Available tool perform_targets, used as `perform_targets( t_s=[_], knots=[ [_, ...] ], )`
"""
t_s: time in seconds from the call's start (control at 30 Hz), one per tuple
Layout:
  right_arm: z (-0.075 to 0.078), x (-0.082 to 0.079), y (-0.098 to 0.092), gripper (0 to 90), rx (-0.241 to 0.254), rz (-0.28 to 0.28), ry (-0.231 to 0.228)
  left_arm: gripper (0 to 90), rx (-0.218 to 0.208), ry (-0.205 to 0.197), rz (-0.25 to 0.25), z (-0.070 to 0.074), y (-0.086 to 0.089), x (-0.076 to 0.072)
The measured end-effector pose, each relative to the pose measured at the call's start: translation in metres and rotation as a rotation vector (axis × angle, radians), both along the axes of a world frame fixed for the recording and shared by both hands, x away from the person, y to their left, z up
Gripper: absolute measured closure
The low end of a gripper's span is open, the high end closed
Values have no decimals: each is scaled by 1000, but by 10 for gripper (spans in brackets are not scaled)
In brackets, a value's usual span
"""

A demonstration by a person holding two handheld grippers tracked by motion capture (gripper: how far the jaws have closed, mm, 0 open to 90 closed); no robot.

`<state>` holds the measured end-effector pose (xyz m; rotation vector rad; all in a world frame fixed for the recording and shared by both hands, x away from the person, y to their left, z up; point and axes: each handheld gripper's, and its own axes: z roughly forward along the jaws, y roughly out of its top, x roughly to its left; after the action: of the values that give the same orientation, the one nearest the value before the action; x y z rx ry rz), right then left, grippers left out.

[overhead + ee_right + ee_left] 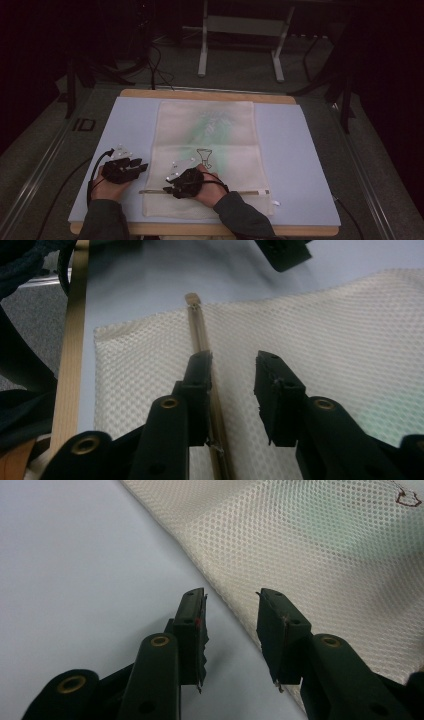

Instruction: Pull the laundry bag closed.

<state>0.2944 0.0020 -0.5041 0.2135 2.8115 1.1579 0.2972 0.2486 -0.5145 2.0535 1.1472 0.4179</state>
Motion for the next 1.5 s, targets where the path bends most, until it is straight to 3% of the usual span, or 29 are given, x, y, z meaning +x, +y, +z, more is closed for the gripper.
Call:
perform_targets(
  t_s=[0.97,1.5],
  knots=[
    [-15,-6,56,750,9,66,20,635,-28,-6,26,1,8,0],
    [-20,-4,74,761,4,50,40,635,-38,-8,38,1,11,0]
  ],
)
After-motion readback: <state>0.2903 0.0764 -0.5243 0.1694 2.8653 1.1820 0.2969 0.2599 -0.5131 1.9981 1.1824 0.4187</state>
